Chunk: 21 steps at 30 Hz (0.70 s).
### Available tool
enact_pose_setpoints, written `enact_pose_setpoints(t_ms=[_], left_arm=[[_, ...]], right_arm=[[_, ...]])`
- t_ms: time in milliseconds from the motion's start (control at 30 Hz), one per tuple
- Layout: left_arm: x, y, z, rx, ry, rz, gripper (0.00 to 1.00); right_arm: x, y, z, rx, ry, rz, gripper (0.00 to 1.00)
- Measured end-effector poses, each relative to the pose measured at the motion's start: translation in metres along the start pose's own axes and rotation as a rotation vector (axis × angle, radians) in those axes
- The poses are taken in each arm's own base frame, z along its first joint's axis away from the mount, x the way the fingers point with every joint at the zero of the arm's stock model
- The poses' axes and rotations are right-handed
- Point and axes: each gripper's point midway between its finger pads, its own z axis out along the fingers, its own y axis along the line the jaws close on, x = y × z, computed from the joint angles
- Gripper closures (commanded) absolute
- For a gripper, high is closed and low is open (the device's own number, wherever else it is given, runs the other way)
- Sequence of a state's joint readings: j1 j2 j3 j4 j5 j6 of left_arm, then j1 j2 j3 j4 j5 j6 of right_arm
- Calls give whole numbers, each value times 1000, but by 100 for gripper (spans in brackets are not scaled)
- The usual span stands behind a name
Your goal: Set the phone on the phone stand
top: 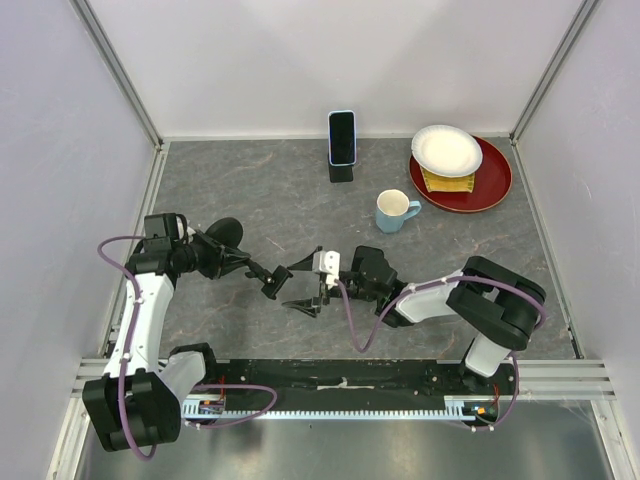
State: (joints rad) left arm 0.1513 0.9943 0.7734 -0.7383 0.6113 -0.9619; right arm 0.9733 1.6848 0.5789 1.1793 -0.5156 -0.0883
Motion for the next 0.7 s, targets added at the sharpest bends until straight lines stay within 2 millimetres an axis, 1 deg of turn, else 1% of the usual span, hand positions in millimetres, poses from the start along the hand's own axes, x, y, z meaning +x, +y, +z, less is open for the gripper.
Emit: enact_pose_setpoints(t_ms=[167,300,400,600,700], left_arm=[[5,0,-3,13,18,45,98],[7,3,-4,9,23,78,98],[8,4,-4,12,29,108,98],[13,4,-6,32,50,211,98],[14,0,-9,50,50,271,98]], right_arm=[[4,7,6,2,22,-35,11],[1,5,13,6,20,-42,9],[2,3,17,3,25,-39,8],[16,9,27,-57,73,-8,12],[23,13,30,-87,94,7,15]])
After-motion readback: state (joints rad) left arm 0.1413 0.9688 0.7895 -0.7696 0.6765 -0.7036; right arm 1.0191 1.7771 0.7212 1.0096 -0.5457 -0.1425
